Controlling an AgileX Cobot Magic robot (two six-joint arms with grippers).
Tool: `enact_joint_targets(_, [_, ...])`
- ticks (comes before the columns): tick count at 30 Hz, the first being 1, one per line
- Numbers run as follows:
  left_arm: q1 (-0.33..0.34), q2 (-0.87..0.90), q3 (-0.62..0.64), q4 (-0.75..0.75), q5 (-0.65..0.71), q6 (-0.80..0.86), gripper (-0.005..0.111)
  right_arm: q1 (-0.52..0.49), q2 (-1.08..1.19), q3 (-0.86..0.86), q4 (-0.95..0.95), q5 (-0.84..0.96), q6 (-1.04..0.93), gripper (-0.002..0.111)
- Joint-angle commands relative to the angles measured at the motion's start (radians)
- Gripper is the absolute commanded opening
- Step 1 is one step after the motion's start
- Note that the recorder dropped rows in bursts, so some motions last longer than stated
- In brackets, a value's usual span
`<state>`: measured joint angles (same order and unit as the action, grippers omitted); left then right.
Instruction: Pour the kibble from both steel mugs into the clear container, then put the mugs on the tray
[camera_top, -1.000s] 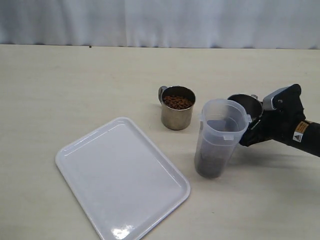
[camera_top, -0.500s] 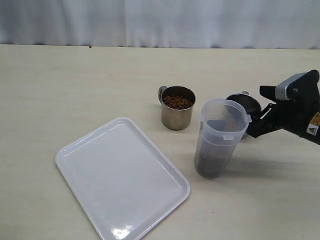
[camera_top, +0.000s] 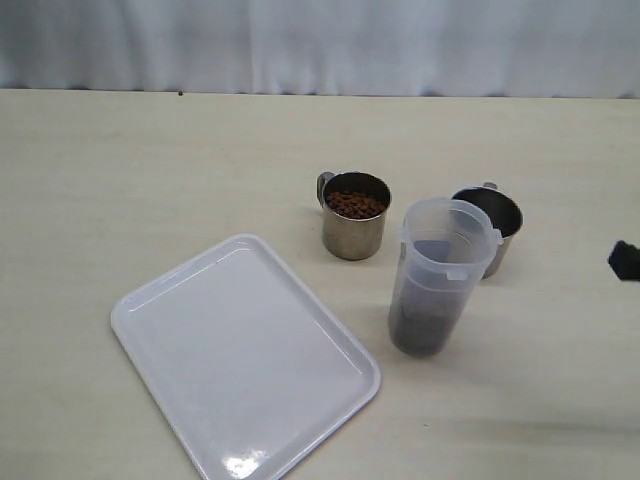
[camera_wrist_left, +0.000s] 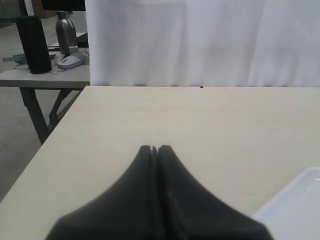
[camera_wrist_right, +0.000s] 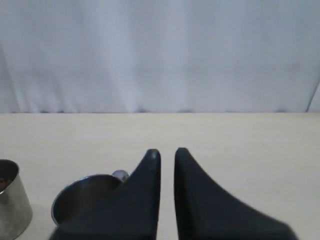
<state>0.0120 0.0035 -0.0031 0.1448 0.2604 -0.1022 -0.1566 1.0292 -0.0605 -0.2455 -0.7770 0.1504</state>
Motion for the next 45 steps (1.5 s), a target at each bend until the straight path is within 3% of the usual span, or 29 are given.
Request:
enact_joint_targets(1, [-0.002,-0.004,0.003,0.000,-0.008,0.001,0.000,-0.005,-0.318,0.061,0.054,0.243,-0.032,0.005])
enact_joint_targets(12, [-0.002,-0.004,0.003,0.000,-0.008,0.001,0.000,-0.003,-1.021,0.061,0.092,0.904,0.053,0.005])
enact_joint_targets(23, [-0.002,-0.004,0.003,0.000,-0.008,0.001,0.000,-0.003,-0.996,0.061,0.119,0.918,0.037,0.005])
enact_joint_targets(29, [-0.002,-0.004,0.003,0.000,-0.004,0.001,0.000,-0.003,-0.996,0.061,0.259,0.950,0.037,0.005])
enact_joint_targets(45, [-0.002,-0.004,0.003,0.000,-0.004,0.001,0.000,-0.003,-0.996,0.061,0.257,0.948,0.037,0.005])
